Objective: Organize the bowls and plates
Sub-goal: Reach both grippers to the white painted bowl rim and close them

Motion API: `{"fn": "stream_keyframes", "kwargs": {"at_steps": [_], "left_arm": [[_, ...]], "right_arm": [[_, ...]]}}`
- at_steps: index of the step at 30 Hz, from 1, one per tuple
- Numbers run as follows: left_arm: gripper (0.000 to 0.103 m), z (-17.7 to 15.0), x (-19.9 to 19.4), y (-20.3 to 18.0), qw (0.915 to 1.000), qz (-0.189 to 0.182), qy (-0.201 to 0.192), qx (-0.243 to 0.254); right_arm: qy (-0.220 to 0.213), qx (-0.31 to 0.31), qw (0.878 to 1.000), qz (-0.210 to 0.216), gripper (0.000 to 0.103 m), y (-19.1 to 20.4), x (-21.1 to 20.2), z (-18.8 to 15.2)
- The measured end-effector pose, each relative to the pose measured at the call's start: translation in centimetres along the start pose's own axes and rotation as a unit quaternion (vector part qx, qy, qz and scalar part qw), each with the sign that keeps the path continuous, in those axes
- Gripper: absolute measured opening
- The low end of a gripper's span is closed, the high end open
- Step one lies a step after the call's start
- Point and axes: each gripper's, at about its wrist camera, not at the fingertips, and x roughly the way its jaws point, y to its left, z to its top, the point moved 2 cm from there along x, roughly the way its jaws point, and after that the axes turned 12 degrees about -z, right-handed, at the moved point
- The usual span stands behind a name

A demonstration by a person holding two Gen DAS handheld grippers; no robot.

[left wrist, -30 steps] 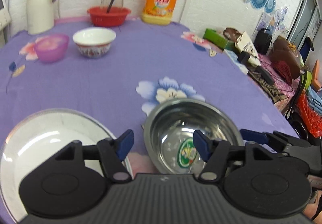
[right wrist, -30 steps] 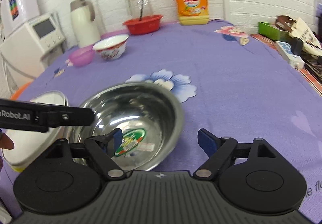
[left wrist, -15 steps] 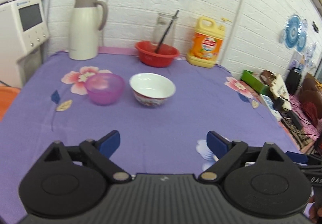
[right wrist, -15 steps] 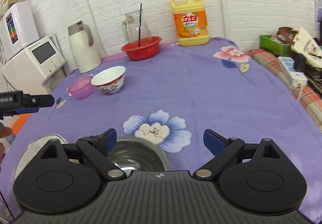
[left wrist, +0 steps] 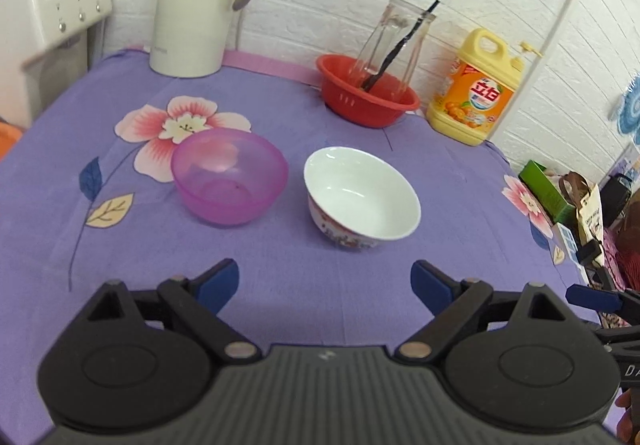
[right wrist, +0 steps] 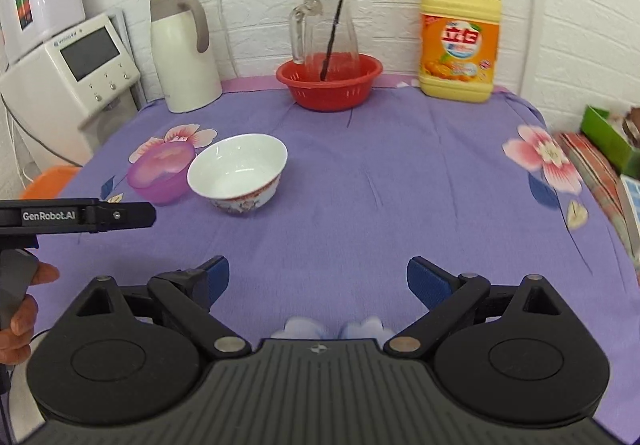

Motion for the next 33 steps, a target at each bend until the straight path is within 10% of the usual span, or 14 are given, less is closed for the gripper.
{"fn": "stream_keyframes", "kwargs": {"at_steps": [16, 33], "left_arm": [[0.091, 4.0, 6.6, 3.8, 0.9886, 0.021, 0.007, -0.149], [0.071, 4.2, 9.3, 3.8, 0.9835, 0.044, 0.017, -0.175]], "right_arm": [[0.023, -0.019, 0.999, 0.018, 0.103, 2.8, 10.7, 6.2], [0.048, -0.066, 0.996, 0.023, 0.103, 6.2, 16.1, 6.3]]}}
